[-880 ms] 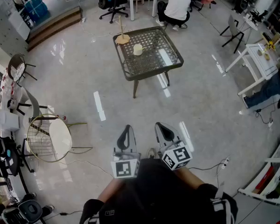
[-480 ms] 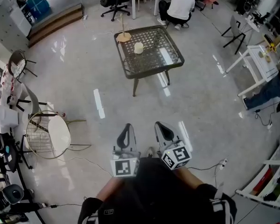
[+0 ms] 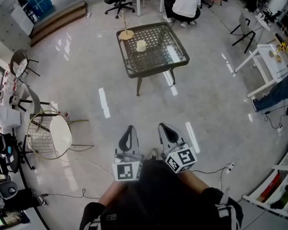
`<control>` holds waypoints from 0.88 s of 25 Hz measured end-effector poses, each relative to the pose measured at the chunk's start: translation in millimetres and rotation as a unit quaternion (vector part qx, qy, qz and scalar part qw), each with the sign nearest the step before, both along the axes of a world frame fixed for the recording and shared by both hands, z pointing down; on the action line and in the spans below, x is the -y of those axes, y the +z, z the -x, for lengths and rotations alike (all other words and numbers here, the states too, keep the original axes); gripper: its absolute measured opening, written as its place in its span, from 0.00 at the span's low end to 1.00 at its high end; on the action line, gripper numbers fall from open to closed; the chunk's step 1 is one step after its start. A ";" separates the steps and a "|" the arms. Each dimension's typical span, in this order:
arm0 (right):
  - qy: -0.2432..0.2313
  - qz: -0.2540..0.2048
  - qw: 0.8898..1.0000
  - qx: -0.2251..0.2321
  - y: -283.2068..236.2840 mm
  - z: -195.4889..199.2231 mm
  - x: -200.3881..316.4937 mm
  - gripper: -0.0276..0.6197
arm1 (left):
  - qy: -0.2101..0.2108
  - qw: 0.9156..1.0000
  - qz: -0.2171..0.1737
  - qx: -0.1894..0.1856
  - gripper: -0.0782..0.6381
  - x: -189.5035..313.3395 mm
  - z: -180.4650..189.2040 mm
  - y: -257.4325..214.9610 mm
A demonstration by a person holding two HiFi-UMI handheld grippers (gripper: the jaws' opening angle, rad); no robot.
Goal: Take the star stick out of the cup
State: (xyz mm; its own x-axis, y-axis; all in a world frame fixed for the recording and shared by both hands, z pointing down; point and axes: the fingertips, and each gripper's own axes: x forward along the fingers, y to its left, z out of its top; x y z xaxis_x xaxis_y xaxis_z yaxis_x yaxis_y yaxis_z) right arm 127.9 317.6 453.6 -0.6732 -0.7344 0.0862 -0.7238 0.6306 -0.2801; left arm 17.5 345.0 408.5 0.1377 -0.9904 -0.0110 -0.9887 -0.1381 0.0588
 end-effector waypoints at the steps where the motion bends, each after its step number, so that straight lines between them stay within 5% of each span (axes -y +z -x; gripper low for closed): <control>1: -0.003 -0.001 1.000 0.001 -0.2 -2.5 1.6 0.06 | -0.003 1.000 -0.001 0.001 0.13 0.6 -2.7 -0.7; 11: -0.005 0.014 1.000 -0.003 13.7 -15.2 35.0 0.06 | -0.026 0.999 0.016 0.006 0.13 25.3 -3.8 7.6; 22: 0.024 0.007 0.999 -0.026 22.0 22.5 161.8 0.06 | -0.001 1.000 0.006 0.001 0.13 170.3 41.6 20.3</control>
State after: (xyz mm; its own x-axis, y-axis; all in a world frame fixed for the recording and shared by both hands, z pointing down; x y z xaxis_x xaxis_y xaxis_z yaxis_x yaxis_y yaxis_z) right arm 105.4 155.9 475.7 -0.6318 -0.7640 0.1310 -0.7667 0.5911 -0.2504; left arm -24.1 174.7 428.8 0.1359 -0.9907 0.0003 -0.9891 -0.1357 0.0578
